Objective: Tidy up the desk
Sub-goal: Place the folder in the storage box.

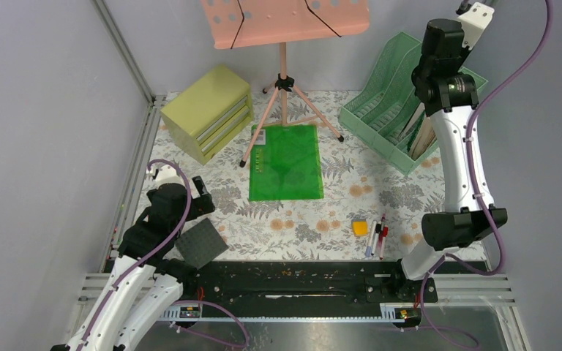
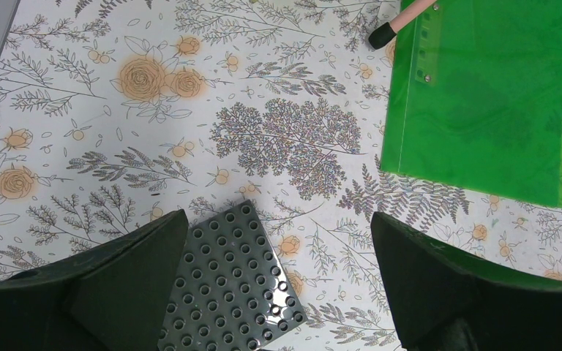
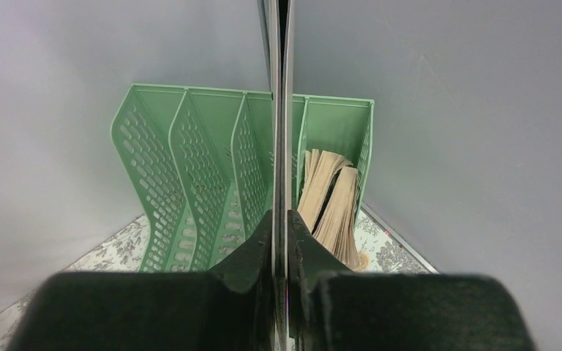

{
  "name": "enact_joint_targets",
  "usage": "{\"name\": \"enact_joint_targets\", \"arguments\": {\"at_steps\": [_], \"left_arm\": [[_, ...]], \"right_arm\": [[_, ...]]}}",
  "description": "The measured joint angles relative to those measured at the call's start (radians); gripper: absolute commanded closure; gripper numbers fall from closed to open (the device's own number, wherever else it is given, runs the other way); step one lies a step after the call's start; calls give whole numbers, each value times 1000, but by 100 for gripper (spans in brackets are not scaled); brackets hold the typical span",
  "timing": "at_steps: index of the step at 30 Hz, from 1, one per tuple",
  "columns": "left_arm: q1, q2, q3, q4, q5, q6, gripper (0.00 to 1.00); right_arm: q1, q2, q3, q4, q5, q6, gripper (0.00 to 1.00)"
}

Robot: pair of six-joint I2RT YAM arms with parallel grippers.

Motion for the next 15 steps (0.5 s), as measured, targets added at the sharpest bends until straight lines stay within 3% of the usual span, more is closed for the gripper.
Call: {"name": "enact_joint_targets", "arguments": {"at_steps": [10, 15], "left_arm": [[0, 2, 0, 0, 5, 0, 1], [0, 8, 0, 0, 5, 0, 1]], "right_arm": [[-25, 85, -3, 66, -52, -17, 100], [-25, 41, -229, 315, -103, -81, 100]]}}
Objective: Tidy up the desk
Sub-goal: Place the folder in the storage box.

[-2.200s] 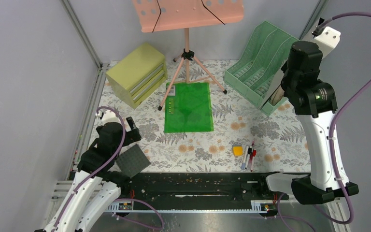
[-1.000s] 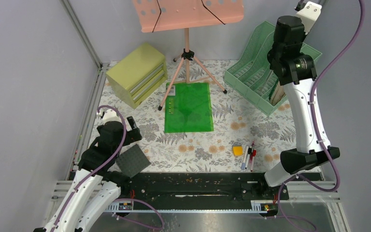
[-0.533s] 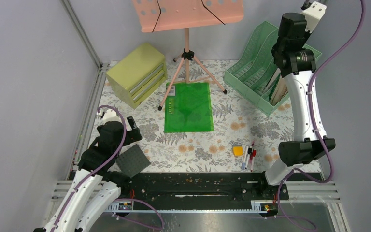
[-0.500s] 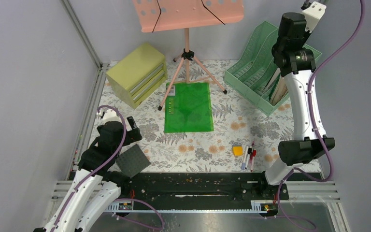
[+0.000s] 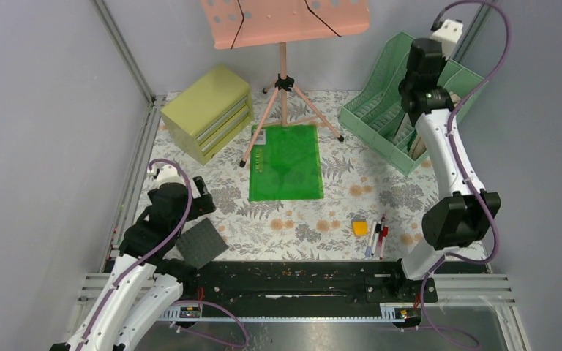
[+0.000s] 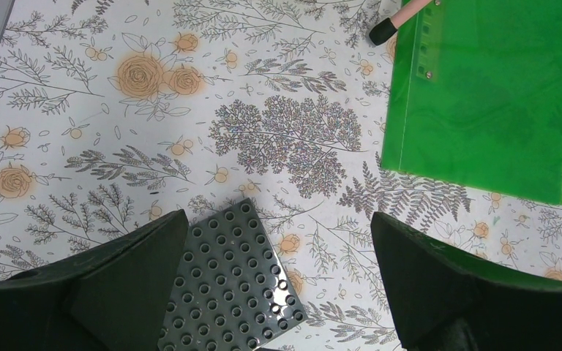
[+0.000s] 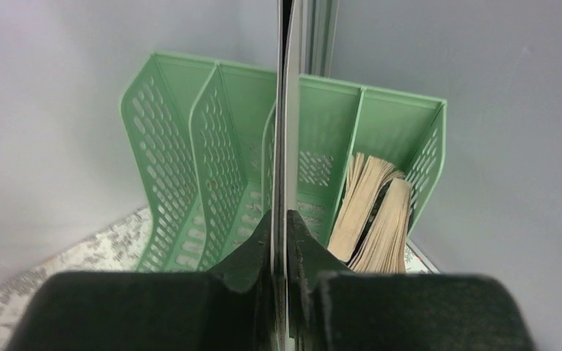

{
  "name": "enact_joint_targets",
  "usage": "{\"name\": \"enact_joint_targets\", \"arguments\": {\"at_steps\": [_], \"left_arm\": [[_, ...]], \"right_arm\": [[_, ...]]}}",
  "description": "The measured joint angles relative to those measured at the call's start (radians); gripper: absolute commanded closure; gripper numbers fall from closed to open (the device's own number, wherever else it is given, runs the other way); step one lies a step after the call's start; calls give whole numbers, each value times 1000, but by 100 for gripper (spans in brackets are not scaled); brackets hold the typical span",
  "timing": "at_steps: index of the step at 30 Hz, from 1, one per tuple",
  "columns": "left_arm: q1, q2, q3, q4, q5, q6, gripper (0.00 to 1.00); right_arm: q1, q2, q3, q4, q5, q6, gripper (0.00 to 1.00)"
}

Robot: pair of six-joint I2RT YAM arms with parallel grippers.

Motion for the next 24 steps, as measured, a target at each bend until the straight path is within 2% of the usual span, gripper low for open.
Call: {"name": "enact_joint_targets", "arguments": {"at_steps": [4, 6, 14, 24], "left_arm": [[0, 11, 0, 0, 2, 0, 1], [0, 18, 0, 0, 5, 0, 1], [0, 28, 0, -1, 11, 0, 1], [0, 36, 0, -1, 15, -6, 1]], "right_arm": [[-2, -77, -254, 209, -32, -62, 100], [-3, -85, -299, 253, -30, -89, 100], [-3, -89, -303, 380, -18, -149, 100], [-5, -89, -313, 448, -19, -168, 100]]}}
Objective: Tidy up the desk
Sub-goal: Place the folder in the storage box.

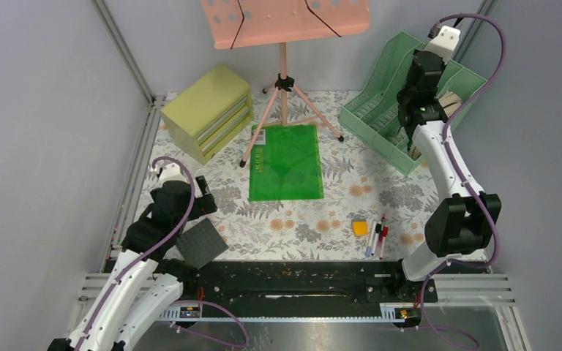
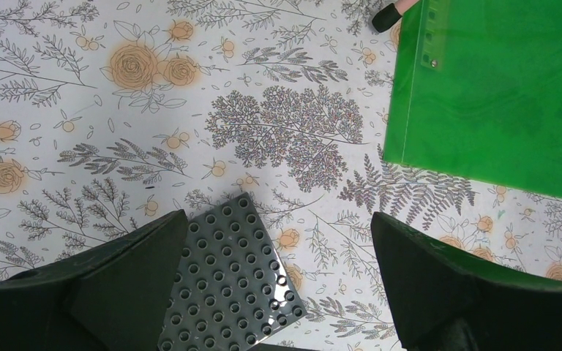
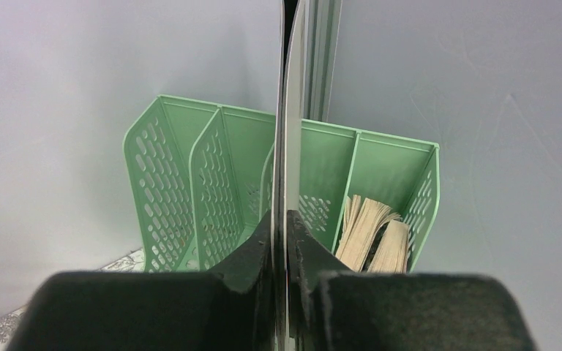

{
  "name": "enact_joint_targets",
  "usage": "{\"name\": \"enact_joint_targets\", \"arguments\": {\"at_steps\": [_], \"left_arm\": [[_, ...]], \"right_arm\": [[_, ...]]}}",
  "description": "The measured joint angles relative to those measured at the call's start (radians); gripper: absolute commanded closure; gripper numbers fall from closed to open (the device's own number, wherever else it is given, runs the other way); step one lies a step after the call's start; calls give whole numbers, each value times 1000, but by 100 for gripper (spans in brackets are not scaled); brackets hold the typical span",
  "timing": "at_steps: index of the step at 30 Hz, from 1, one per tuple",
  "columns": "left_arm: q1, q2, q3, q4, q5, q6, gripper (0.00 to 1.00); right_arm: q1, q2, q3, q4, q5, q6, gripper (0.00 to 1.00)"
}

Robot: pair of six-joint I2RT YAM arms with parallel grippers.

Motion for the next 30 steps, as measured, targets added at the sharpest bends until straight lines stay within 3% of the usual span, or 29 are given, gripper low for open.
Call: {"name": "enact_joint_targets", "arguments": {"at_steps": [22, 30], "left_arm": [[0, 26, 2, 0, 11, 0, 1], [0, 35, 2, 0, 16, 0, 1]], "right_arm": [[-19, 0, -211, 245, -29, -34, 100], [-21, 0, -203, 231, -25, -17, 100]]}}
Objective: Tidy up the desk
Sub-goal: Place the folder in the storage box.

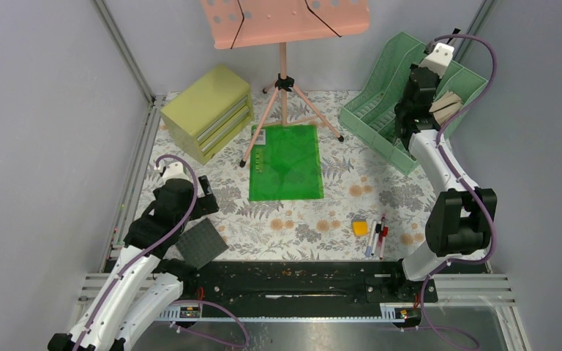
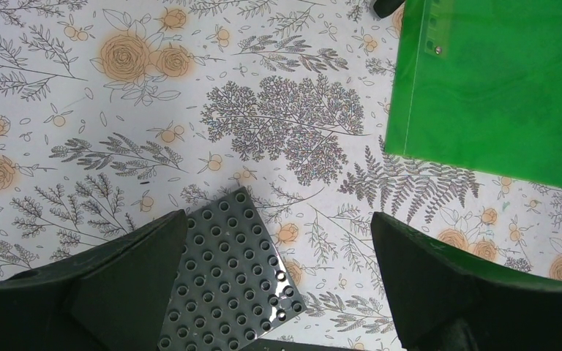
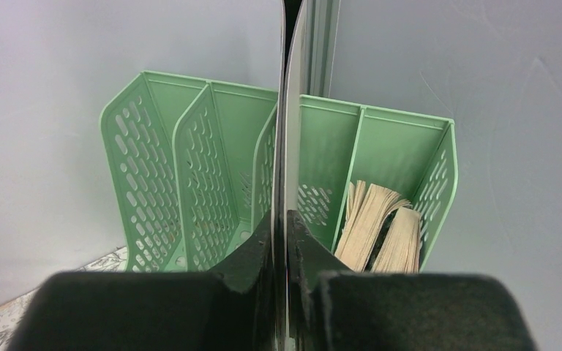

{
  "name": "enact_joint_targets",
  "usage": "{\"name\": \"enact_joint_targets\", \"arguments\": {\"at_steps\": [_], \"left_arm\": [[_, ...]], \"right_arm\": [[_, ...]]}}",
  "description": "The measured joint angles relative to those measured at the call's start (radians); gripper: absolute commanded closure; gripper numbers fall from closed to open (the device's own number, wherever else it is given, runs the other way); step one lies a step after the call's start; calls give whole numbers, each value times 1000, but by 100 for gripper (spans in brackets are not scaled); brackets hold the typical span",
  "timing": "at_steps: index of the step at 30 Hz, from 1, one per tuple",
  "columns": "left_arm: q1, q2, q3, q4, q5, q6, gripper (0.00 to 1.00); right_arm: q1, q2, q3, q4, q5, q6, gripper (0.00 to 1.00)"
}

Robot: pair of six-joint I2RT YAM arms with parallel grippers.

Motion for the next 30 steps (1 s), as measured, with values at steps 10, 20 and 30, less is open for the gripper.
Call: {"name": "enact_joint_targets", "arguments": {"at_steps": [10, 20, 30], "left_arm": [[0, 0, 0, 0, 7, 0, 1], [0, 0, 0, 0, 10, 0, 1], [0, 2, 0, 0, 11, 0, 1]], "right_arm": [[0, 0, 27, -21, -2, 15, 100], [0, 0, -2, 34, 6, 3, 100], [0, 16, -69, 144, 14, -18, 100]]}}
